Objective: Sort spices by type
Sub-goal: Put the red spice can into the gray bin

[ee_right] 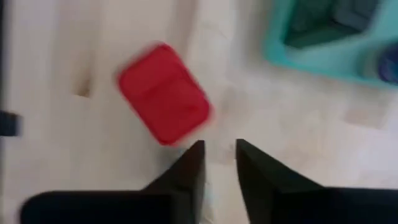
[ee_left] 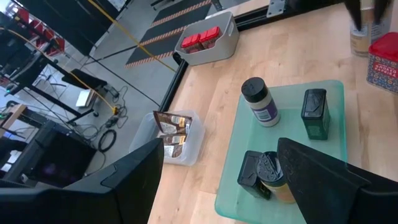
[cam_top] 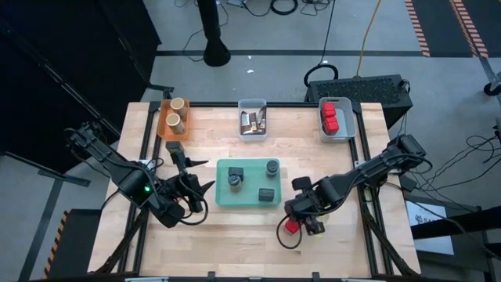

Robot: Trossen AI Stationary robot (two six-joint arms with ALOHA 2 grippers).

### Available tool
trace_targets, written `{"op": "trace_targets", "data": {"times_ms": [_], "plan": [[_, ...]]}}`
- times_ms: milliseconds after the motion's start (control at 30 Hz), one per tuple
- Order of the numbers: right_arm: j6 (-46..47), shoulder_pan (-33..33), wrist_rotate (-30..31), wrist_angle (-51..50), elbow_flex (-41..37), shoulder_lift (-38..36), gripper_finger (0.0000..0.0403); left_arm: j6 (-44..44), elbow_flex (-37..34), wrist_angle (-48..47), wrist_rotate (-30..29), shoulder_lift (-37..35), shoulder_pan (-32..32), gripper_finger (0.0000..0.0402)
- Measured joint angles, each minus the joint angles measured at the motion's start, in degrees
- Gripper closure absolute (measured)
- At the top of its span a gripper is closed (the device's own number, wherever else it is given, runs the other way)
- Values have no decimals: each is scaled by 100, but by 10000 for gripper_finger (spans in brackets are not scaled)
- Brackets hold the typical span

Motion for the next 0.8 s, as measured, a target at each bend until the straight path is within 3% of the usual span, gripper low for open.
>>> {"op": "trace_targets", "data": {"times_ms": [200, 433, 567, 800], "plan": [[-75, 43, -28, 443, 4, 62, 200, -23, 0, 0, 0, 0, 0, 88], [-984, 254, -208, 695, 4, 413, 53, -36, 0, 12, 0, 0, 0, 88], [-1130, 328, -332, 789, 4, 565, 24, -36, 0, 13, 0, 0, 0, 88], [-1478, 301, -293, 914, 4, 972, 40, -36, 0, 13, 0, 0, 0, 88]]}}
